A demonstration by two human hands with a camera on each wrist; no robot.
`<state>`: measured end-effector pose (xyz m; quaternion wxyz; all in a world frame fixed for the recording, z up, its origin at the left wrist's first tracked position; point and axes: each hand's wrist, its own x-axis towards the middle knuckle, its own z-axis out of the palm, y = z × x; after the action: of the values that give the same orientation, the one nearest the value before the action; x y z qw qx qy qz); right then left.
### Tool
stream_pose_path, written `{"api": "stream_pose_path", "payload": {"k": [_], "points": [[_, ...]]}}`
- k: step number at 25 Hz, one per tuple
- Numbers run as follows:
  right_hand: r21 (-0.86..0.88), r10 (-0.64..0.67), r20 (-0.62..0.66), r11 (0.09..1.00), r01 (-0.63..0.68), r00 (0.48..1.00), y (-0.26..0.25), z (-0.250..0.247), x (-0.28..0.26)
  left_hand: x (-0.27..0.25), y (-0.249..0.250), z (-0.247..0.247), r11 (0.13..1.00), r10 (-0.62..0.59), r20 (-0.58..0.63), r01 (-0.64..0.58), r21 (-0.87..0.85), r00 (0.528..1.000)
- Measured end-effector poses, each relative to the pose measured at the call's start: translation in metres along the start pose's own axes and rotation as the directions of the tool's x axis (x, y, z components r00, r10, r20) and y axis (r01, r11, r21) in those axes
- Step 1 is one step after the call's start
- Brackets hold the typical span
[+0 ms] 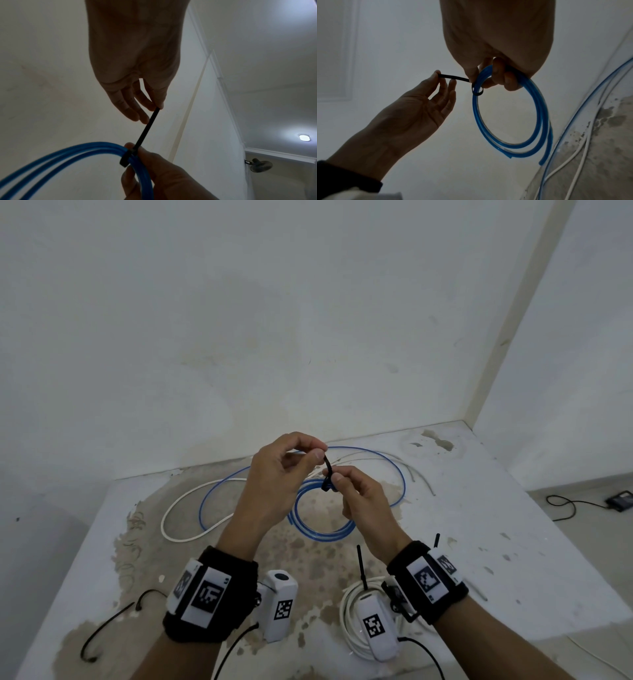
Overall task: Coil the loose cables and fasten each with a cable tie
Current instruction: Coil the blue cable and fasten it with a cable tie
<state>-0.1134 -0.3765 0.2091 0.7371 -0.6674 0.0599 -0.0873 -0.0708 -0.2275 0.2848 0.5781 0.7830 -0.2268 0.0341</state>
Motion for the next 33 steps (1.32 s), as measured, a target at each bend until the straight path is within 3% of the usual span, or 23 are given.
{"api": "stream_pose_path", "payload": {"k": [6,12,21,24,30,33], "points": [[0.007,0.004,0.072,1.0,-0.005,0.997,-0.004,-0.003,0.0,0.001,-0.001,-0.004,1.0,-0.008,0.007,0.009,-0.014,1.0],[-0.083,-0.026,0.067,0.996,0.032,0.997,-0.004,-0.007,0.002,0.001,-0.001,0.003,1.0,-0.006,-0.007,0.006,-0.026,1.0],[-0.079,-0.039,0.139,0.996,0.05,0.99,-0.001,-0.02,0.0,0.002,0.003,0.016,0.991,0.019,-0.135,-0.036,-0.128,0.991],[-0.094,-0.028,0.121,0.995,0.04,0.992,-0.005,-0.025,0.004,0.005,0.006,0.015,0.992,0.009,-0.076,-0.019,-0.127,0.997],[0.081,0.096,0.114,0.991,-0.106,0.989,-0.007,-0.029,0.012,-0.002,-0.016,0.015,0.998,-0.023,0.156,0.032,-0.056,0.987],[0.031,0.105,0.186,0.993,-0.113,0.977,-0.006,-0.028,0.009,-0.011,-0.027,0.024,0.999,0.031,0.118,-0.034,0.024,0.993]]}}
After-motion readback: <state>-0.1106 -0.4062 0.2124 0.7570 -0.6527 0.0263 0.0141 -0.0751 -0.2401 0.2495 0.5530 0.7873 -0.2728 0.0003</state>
